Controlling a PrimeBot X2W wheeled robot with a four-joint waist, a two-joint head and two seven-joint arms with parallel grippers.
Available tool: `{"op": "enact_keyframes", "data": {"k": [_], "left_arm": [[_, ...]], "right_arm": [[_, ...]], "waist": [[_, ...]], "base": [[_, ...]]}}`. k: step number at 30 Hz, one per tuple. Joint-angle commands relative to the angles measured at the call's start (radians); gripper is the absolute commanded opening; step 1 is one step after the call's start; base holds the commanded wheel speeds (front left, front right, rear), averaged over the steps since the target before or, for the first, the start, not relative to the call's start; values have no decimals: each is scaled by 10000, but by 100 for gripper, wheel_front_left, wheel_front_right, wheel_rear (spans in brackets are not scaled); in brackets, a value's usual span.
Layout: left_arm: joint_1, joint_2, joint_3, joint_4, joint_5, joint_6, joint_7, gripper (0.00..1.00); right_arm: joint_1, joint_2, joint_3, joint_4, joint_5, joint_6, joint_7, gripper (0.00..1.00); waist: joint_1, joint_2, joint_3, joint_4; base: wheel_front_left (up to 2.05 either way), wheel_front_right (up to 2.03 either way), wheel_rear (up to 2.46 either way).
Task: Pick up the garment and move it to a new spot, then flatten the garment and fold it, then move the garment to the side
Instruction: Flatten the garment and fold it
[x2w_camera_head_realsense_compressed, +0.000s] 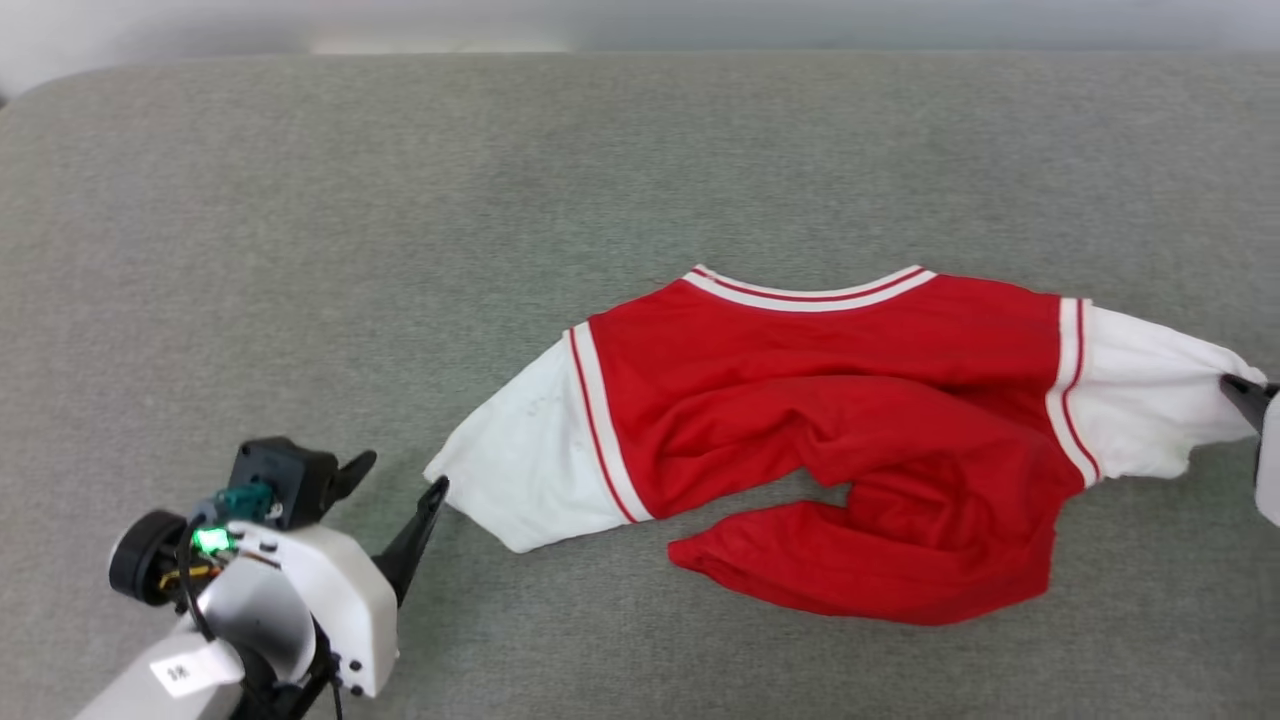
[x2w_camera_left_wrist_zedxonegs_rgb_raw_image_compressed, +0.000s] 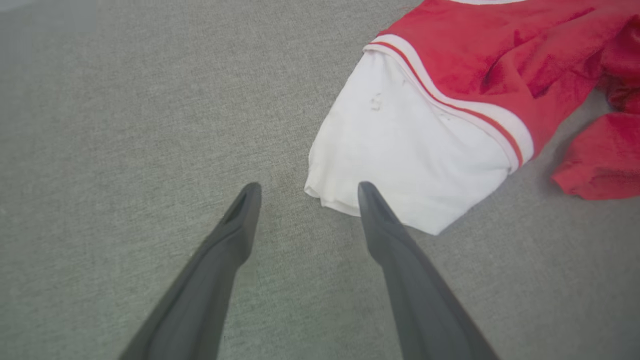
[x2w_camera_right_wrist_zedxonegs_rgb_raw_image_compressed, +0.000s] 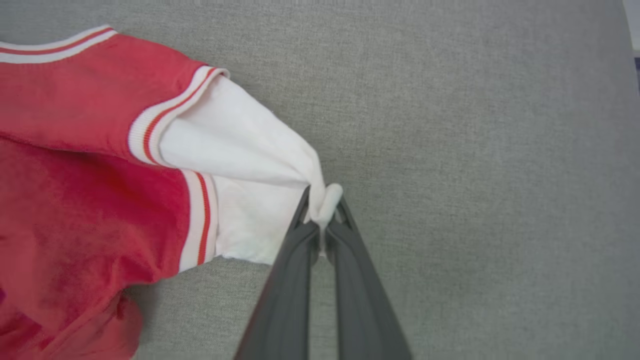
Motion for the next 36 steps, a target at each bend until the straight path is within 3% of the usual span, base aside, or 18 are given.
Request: {"op": "enact_keyframes", "data": {"k": [1, 11, 22, 23, 24, 31, 36], "left_arm": [[-286, 46, 25, -18, 21, -1, 165, 100], [-1464, 172, -719, 591, 22, -145, 2580, 100], [-1826, -11, -1462, 1788, 241, -472, 3468, 100], [-1786, -57, -1564, 1935, 237, -564, 3513, 45], [-1796, -131, -1624, 2080, 197, -636, 3490, 0], [-1978, -546, -1423, 2484, 235, -781, 2423, 0], [-2063, -437, -943, 2231, 471, -524, 1262, 0]], "right_arm": [[108, 100, 54, -192, 90, -7, -56, 0], [66, 332, 494, -994, 17, -5, -100, 0], [-179, 159, 729, -1174, 124, -5, -274, 0], [-194, 134, 741, -1175, 135, -5, -294, 0], [-212, 107, 749, -1173, 144, -5, -310, 0], [-290, -142, 830, -1077, 159, -5, -460, 0], [-406, -326, 760, -1084, 224, -7, -687, 0]], "waist": [[0, 0, -9, -271], [0, 0, 291, -686], [0, 0, 712, -789], [0, 0, 740, -786], [0, 0, 764, -780], [0, 0, 549, -690], [0, 0, -2, -613]], "base": [[0, 0, 0], [0, 0, 0], [0, 0, 0], [0, 0, 0], [0, 0, 0], [0, 0, 0], [0, 0, 0]]}}
